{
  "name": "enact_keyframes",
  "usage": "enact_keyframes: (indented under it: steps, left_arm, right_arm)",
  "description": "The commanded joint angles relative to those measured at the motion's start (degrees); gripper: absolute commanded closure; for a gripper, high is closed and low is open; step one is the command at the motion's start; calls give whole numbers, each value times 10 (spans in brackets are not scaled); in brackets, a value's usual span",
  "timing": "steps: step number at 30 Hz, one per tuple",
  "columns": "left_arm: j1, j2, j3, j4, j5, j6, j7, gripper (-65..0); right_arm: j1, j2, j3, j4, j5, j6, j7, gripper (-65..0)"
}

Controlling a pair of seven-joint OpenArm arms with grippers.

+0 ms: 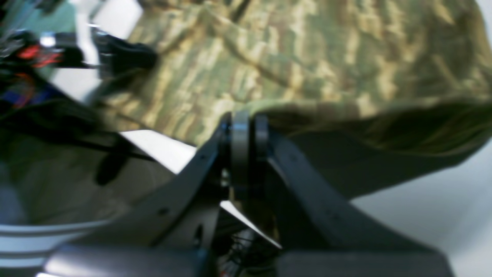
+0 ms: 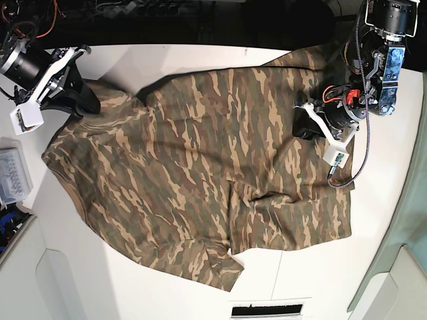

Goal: Layout the t-shirt on the table in an organized manner, then fold the t-shirt properly
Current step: 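Grasp the shirt corner with the right gripper while the left holds its edge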

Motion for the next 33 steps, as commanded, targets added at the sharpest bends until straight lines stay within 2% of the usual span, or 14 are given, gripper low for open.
enact_keyframes:
  steps: [1,6,12,18,22,29,33]
  left_arm:
    - [14,1,7,-18,55,22,78,-173]
    - [14,2,7,-18,54,22,60,-172]
    - [13,1,7,-18,55,22,60,-173]
    - [14,1,7,-18,55,22,60,-172]
    - [14,2,7,-18,55,22,52,-173]
    - [13,2,7,-18,64,21,46,-173]
    - [13,1,7,-18,74,22,46,-173]
  right_arm:
    - [0,7,4,1,0,0,18,0]
    - [6,7,4,-70,-63,-14,59,0]
    - [50,6,4,-151,-24,-15,40,0]
    - [50,6,4,-175,-30,-15,21,0]
    - [44,6,4,-239,-33,-28,22,0]
    - [44,6,4,-350,-33,-28,28,0]
    - [36,6,4,-377,-29,-28,28,0]
